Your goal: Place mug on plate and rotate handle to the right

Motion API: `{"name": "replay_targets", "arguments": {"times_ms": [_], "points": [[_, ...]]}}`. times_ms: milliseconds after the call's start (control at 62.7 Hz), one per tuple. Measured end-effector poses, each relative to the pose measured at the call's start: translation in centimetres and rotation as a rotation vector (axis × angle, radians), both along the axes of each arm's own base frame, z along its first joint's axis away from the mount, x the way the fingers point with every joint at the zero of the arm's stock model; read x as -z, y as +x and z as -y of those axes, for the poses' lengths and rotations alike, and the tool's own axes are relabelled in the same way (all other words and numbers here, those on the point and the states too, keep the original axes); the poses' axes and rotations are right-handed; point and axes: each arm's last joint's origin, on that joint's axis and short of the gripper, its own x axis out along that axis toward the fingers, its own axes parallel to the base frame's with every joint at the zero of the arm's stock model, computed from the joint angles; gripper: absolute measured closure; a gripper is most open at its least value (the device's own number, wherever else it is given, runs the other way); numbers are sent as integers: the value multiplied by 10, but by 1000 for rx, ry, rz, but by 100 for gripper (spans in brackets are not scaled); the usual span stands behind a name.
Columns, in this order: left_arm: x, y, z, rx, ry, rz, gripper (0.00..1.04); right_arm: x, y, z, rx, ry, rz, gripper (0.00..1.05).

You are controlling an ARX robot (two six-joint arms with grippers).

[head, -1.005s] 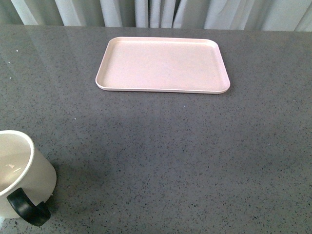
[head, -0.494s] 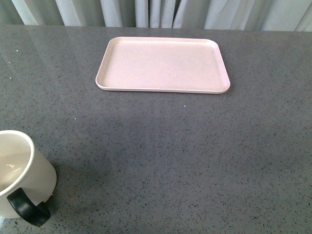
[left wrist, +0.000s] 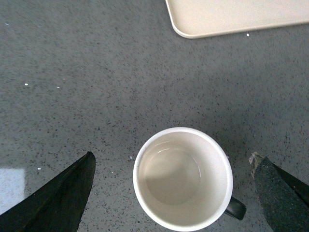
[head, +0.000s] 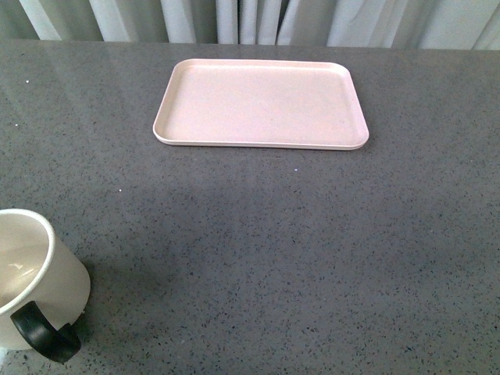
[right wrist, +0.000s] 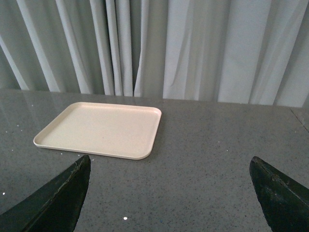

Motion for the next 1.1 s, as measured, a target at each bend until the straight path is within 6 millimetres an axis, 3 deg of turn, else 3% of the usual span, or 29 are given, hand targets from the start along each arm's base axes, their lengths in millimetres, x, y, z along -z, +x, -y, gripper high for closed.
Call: {"name": "replay_targets", "arguments": {"times_ms": [160, 526, 1101], "points": [[13, 15, 0, 61, 38, -80, 9, 0, 0, 0, 0, 0, 0, 9], [29, 25, -12, 106, 55, -160, 9, 0, 0, 0, 0, 0, 0, 9], [53, 58, -25, 75, 43, -219, 9, 0, 0, 0, 0, 0, 0, 9]]}}
